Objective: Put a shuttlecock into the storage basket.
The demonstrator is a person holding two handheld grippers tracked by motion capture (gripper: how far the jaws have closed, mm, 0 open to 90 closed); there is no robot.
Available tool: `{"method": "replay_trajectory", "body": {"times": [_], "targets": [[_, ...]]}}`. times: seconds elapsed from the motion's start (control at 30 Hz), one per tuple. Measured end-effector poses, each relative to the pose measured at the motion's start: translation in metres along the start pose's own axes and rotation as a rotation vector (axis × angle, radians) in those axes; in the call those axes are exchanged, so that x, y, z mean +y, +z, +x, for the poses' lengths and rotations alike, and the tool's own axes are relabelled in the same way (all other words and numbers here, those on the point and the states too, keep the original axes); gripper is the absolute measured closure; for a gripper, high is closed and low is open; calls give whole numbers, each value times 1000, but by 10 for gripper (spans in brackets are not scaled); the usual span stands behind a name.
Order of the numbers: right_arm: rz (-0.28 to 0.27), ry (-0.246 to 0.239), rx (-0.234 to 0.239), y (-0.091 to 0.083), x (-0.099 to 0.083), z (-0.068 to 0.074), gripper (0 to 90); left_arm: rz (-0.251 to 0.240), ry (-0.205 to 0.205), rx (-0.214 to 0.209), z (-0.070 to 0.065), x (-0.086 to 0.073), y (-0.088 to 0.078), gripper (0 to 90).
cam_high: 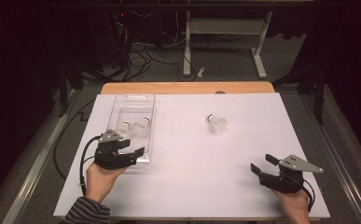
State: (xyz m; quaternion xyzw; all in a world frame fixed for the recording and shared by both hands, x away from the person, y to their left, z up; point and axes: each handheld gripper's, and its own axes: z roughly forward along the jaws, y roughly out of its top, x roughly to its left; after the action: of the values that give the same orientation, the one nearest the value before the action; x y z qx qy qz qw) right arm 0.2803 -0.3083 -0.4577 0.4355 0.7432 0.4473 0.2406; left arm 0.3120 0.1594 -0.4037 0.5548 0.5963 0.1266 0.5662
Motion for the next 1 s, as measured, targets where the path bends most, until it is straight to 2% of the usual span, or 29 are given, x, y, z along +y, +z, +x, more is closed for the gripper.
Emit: {"method": "replay_trajectory", "body": {"times": [0.33,0.6,1.0], "targets": [[0,1,-1,0,0,0,297,-18,-3,-12,1,-3,-5,364],[1,3,-2,0,0,-1,297,-18,13,-29,-2,-8,-8,363],[1,2,-4,1,0,-1,297,-38,1,-42,1,-16,-16,363]]}}
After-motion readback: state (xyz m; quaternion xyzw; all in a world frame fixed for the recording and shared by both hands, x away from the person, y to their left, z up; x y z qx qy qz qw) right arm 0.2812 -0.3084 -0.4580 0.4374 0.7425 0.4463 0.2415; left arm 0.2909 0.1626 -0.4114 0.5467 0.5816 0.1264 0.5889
